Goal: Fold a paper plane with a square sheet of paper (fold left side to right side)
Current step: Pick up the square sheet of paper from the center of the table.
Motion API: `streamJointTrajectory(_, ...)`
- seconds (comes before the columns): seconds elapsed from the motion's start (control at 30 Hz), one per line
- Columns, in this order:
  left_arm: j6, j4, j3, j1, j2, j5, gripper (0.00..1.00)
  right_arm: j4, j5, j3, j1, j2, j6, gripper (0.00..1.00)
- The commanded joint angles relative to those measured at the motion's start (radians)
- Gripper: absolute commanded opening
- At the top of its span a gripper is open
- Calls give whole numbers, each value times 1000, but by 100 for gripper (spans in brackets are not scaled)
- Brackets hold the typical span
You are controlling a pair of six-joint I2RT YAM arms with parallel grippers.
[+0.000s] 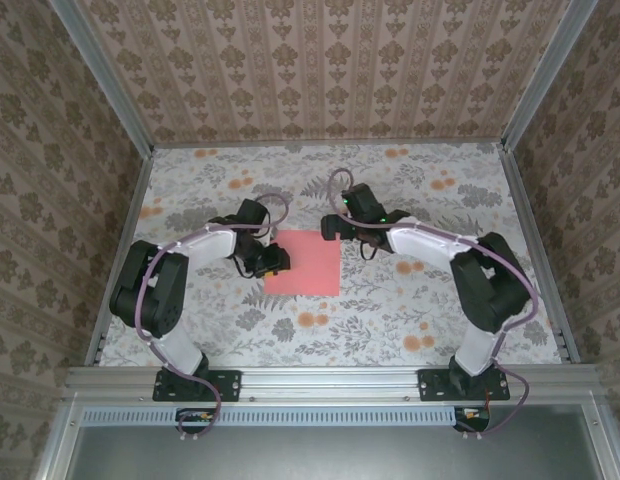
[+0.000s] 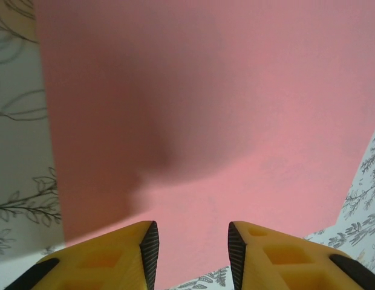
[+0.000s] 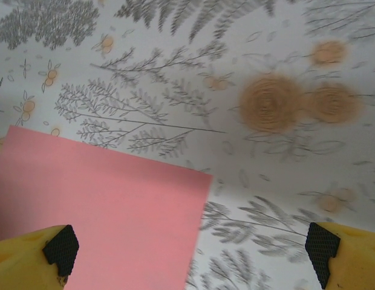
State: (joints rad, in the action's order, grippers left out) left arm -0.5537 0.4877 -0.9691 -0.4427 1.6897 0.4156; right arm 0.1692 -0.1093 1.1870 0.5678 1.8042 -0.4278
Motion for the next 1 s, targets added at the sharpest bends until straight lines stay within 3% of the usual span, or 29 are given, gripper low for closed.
streamJointTrajectory(0.0, 1, -9, 30, 7, 14, -9, 38, 88, -32, 104, 25, 89, -39, 100)
streamJointTrajectory(0.33, -5, -21, 75, -6, 34, -35, 34, 189, -38, 255, 53, 271, -63, 100)
streamJointTrajectory(0.67, -6, -35, 67, -8, 67, -41, 33, 212, 88, 252, 91, 290, -70, 100)
streamJointTrajectory(0.97, -21, -67, 67, -7, 82, -29, 33, 239, 130, 225, 132, 250, -91, 99)
